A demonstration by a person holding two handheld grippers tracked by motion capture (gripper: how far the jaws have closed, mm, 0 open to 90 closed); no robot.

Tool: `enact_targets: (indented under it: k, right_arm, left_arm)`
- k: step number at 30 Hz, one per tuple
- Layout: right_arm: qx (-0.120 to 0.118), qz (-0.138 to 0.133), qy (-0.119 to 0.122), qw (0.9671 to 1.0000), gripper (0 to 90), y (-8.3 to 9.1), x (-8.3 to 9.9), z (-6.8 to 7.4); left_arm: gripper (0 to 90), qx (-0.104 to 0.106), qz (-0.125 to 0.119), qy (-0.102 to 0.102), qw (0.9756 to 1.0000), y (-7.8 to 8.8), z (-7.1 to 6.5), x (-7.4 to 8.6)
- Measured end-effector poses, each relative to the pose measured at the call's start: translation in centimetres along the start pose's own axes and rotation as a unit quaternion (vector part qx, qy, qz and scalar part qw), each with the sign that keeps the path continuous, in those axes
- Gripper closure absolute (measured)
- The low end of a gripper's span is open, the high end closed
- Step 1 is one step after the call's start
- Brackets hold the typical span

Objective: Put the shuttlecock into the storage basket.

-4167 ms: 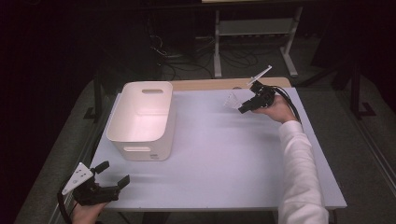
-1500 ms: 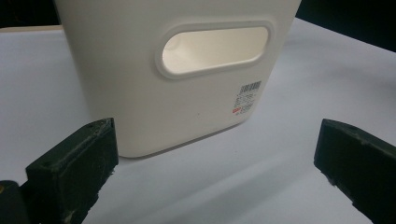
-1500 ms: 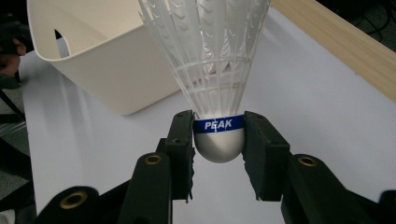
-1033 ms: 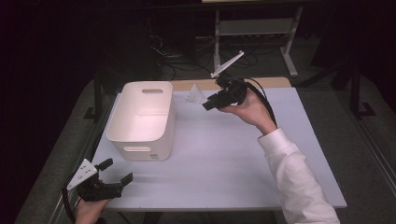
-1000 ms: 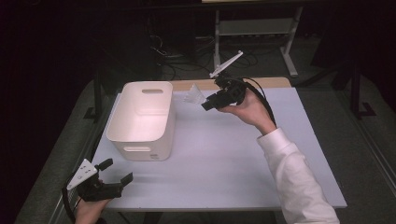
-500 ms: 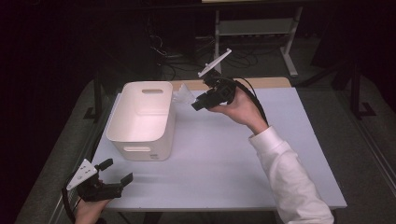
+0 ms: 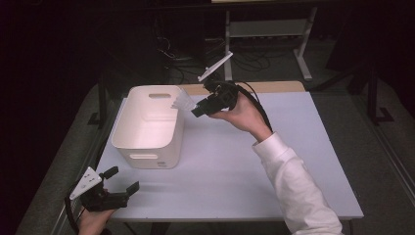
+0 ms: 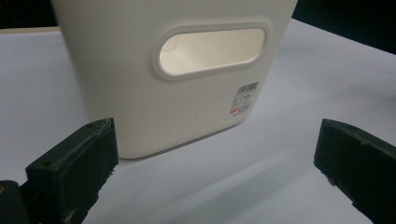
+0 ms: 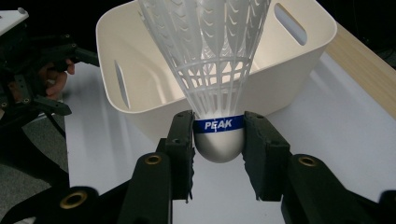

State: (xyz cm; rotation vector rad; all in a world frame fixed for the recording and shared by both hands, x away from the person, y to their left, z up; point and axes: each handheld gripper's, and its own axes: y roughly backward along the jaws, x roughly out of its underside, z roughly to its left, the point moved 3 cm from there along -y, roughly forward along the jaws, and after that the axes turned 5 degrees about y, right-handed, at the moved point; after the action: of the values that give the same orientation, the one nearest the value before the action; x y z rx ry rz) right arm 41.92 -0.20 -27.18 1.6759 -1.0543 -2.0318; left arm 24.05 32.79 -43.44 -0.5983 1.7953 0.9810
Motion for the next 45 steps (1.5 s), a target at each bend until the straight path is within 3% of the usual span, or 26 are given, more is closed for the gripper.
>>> enact_targets:
  k: [24,45]
  right_arm:
    - [-0.021,0.000,0.019,0.9996,63.3,-3.8,-1.8,1.4]
    - [-0.055,-0.008,0.038,0.9977,63.2,-7.1,-3.4,3.4]
  left_arm:
    - [0.0,0.000,-0.003,0.002,1.0000,0.0,0.0,0.0]
    - [0.0,-0.001,-0.004,0.004,1.0000,0.1,0.0,0.0]
